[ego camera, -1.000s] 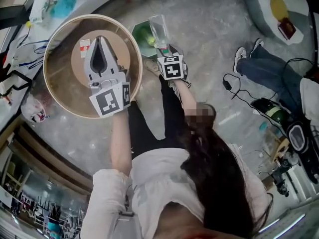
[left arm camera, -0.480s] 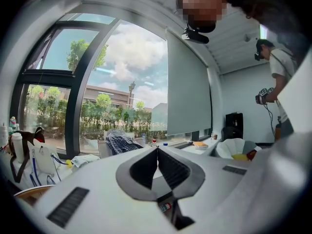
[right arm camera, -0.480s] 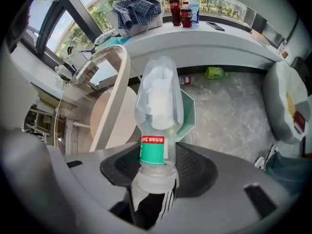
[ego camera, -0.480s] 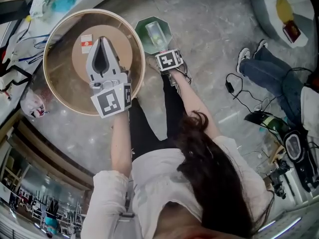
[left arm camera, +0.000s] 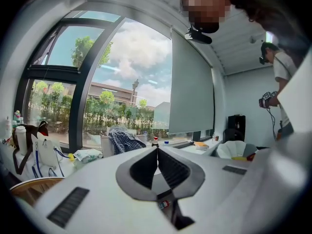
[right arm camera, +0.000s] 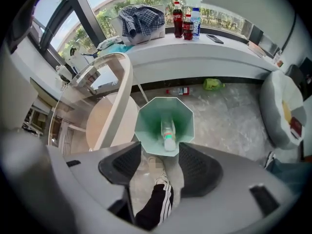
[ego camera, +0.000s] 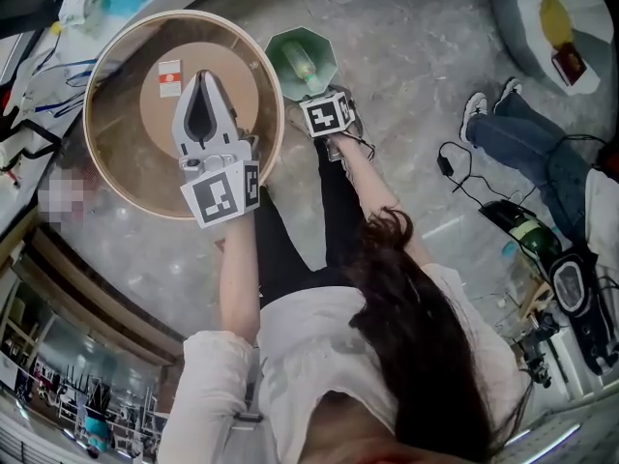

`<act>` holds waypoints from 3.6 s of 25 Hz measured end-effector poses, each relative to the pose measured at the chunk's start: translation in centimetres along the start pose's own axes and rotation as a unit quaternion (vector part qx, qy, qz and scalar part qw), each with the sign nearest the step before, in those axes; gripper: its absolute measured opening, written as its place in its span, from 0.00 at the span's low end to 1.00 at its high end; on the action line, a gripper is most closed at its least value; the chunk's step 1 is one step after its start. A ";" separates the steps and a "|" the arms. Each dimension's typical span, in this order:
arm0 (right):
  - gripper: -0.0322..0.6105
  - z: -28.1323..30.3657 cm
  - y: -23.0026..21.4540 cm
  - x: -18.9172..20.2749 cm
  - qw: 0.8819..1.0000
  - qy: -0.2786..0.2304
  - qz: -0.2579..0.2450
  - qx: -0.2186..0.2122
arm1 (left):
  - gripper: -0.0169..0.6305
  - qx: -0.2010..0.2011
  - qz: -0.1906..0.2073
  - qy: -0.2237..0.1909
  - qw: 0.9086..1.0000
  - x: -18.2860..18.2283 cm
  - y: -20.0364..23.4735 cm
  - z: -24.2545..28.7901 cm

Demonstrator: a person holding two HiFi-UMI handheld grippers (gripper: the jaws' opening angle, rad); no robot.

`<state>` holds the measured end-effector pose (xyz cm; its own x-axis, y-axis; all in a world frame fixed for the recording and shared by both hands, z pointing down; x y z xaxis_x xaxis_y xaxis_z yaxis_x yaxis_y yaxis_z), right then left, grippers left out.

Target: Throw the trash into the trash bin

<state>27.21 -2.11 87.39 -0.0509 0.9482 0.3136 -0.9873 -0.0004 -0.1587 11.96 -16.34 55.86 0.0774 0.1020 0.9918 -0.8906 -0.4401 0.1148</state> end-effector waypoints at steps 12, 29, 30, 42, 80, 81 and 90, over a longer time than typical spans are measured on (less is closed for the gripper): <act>0.41 -8.6 1.1 -11.3 0.990 -0.137 0.018 0.032 | 0.05 -0.012 0.005 -0.064 0.998 -8.0 1.8 -2.0; 0.35 -53.6 27.7 -37.8 0.748 -0.635 -0.106 -0.160 | 0.05 -0.063 0.073 -0.248 0.964 -35.7 10.9 -12.5; 0.33 -55.3 28.8 -37.8 0.735 -0.649 -0.113 -0.162 | 0.05 -0.067 0.069 -0.252 0.963 -36.5 11.3 -13.2; 0.16 -58.4 35.8 -34.8 0.693 -0.672 -0.174 -0.192 | 0.04 -0.113 0.069 -0.290 0.948 -40.1 14.3 -18.0; 0.51 -12.6 29.9 -23.5 0.497 -0.148 -0.823 -0.232 | 0.05 -0.274 0.069 -0.112 0.953 -13.8 18.3 -13.4; 0.51 -10.1 29.7 -22.9 0.464 -0.134 -0.846 -0.225 | 0.05 -0.275 0.096 -0.082 0.953 -11.6 18.2 -13.8; 0.51 5.6 28.4 -20.3 0.293 0.013 -0.935 -0.198 | 0.05 -0.331 0.107 0.027 0.937 1.8 19.4 -18.7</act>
<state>-0.68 -23.14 81.72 0.5295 -0.8263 0.1919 0.8111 0.5594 0.1706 -13.57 -8.06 58.77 -0.1417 0.1284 0.9816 -0.9672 0.1933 -0.1649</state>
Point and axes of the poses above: the fingertips, and each gripper's own axes: z forward along the fingers, y to its left, x out of its underside, the point moved 2 cm from there along -z, backward along the fingers, and after that the axes turned 5 degrees about -y, right-handed, at the moved point
